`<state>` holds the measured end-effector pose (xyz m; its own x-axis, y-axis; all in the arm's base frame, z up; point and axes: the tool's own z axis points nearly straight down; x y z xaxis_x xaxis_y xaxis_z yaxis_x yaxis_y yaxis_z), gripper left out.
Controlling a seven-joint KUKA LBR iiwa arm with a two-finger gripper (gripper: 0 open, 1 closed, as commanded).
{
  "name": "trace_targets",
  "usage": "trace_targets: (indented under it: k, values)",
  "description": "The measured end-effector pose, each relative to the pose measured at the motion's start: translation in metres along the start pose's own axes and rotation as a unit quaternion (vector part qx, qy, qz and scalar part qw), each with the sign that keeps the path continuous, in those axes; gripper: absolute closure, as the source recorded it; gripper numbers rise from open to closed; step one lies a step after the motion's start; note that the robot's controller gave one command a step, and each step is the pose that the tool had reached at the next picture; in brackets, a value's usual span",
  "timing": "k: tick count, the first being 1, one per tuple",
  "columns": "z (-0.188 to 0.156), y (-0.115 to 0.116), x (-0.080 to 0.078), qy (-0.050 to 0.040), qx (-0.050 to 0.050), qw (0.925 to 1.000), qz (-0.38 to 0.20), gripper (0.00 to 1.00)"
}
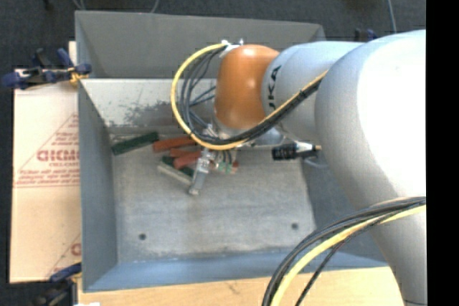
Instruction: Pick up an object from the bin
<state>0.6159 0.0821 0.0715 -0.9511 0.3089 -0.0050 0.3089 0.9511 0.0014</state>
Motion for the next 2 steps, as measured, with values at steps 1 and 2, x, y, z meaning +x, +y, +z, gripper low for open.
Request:
trace_targets:
  k: [1, 2]
  values:
    - [-0.003, 0.004, -0.001, -0.0019, -0.001, 1.0, -0.002, 1.0]
    - [-0.13, 0.02, -0.008, -0.0035, -0.001, 0.9983, -0.058, 1.0]
